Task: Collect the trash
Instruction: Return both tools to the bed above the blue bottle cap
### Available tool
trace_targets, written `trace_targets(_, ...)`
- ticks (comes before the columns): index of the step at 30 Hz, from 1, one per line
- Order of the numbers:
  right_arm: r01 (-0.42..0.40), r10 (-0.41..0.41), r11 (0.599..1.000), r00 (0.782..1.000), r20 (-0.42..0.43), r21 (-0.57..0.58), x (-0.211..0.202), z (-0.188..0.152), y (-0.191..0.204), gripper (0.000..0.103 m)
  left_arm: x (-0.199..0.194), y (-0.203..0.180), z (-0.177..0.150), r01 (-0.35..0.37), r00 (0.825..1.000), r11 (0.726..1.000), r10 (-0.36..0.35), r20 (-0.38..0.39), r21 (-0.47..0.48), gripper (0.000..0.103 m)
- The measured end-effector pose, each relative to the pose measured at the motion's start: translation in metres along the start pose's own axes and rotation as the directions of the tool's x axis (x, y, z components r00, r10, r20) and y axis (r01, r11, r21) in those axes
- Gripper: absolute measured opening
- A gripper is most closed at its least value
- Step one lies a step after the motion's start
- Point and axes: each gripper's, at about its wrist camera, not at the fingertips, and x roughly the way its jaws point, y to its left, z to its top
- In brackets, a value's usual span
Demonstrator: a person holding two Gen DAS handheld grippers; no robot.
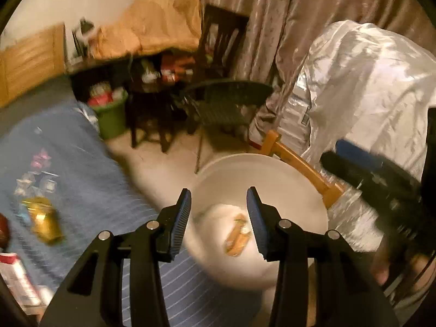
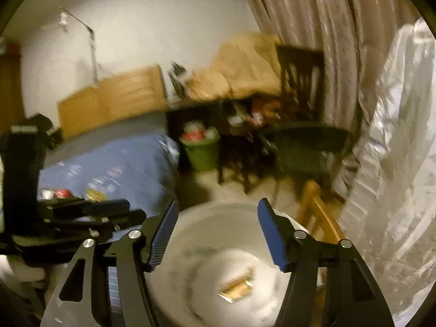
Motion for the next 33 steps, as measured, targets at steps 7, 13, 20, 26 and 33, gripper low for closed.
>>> trace_targets(7,-0.293,0.296,0.954,0.954,0.04,-0.063,-0.024,0.004,0.094,0.08,-0.123,0.085,-0.074,-0.13,0.989,0.986,0.137,0.063,-0.1,0.054)
trace_targets(13,-0.377,0.401,0.899,0.913,0.072,-0.223,-0.035,0.06,0.177,0.079,-0.231,0.194,-0.166,-0.358,0.927,0.88,0.375,-0.007,-0.312,0.055)
trace_targets(20,-0.337,0.444,0.782,0.891,0.09,-0.524,-0.053,0.081,0.298,0.078,-0.263,0.25,-0.238,-0.428,0.901,0.806,0.416,-0.125,-0.409,0.055)
trace_targets(26,-0.48,0.507,0.809,0.862,-0.01,-0.341,-0.036,0.023,0.316,0.087,-0.255,0.254,-0.26,-0.379,0.921,0.812,0.38,-0.09,-0.444,0.055)
trace_targets(33,-0.425,0.423,0.88,0.904,-0.058,-0.213,0.0,-0.041,0.269,0.088,-0.247,0.255,-0.274,-0.317,0.941,0.854,0.338,-0.023,-0.412,0.057)
